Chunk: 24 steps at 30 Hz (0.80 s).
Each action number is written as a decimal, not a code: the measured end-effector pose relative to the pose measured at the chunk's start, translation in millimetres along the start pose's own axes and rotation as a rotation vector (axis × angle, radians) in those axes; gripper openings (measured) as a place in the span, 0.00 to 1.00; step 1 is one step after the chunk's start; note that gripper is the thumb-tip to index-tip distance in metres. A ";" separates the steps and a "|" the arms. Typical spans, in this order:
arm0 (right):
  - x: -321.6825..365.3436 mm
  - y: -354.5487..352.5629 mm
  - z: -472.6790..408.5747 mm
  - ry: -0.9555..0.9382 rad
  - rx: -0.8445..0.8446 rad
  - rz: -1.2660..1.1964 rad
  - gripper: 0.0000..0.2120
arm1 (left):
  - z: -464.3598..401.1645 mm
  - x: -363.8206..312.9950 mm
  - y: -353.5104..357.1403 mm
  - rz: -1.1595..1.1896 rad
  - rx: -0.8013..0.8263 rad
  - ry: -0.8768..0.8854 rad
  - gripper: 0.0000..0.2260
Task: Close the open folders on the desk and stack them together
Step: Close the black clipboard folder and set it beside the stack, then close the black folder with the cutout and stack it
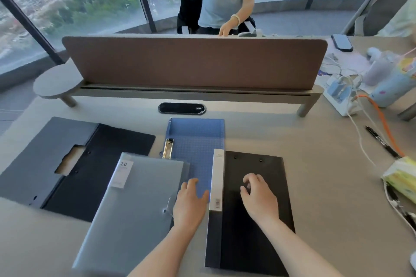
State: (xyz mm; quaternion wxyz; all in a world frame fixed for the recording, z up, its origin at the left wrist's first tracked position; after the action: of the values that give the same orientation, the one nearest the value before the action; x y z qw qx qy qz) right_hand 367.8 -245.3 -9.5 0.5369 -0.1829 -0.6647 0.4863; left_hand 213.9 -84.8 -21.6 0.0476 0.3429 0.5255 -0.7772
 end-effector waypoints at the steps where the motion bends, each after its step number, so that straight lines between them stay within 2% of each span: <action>1: 11.9 3.5 -0.3 -0.030 0.009 -0.004 0.02 | -0.8 3.8 -7.8 0.012 -0.025 -0.001 0.20; 6: 61.4 24.2 4.3 -0.136 0.044 -0.013 0.10 | -6.6 23.6 -47.5 0.057 -0.117 -0.003 0.16; 10: 112.2 41.0 6.0 -0.195 0.080 -0.088 0.12 | -22.2 43.7 -88.5 0.113 -0.202 -0.001 0.14; 17: 207.3 87.1 12.7 -0.261 0.165 -0.188 0.09 | -62.9 96.0 -155.0 0.135 -0.282 -0.019 0.15; 21: 269.2 121.2 20.2 -0.336 0.251 -0.113 0.26 | -88.1 135.7 -190.9 0.100 -0.316 -0.028 0.16; 24: 309.2 145.2 24.9 -0.355 0.301 -0.084 0.32 | -108.0 166.1 -214.1 0.058 -0.338 -0.044 0.19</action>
State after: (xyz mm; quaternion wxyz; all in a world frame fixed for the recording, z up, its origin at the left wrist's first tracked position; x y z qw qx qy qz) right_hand 194.9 46.9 35.1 0.4526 0.0156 -0.6757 0.5817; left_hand 46.8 149.4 26.5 0.1385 0.3277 0.6376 -0.6833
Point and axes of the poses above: each hand's wrist, its own z-axis away from the middle knuckle, its own y-axis out of the palm, x = y × z, the point moved 9 cm from there along -z, towards the middle knuckle, and after that the axes turned 11 degrees about -x, right-handed, at the moved point
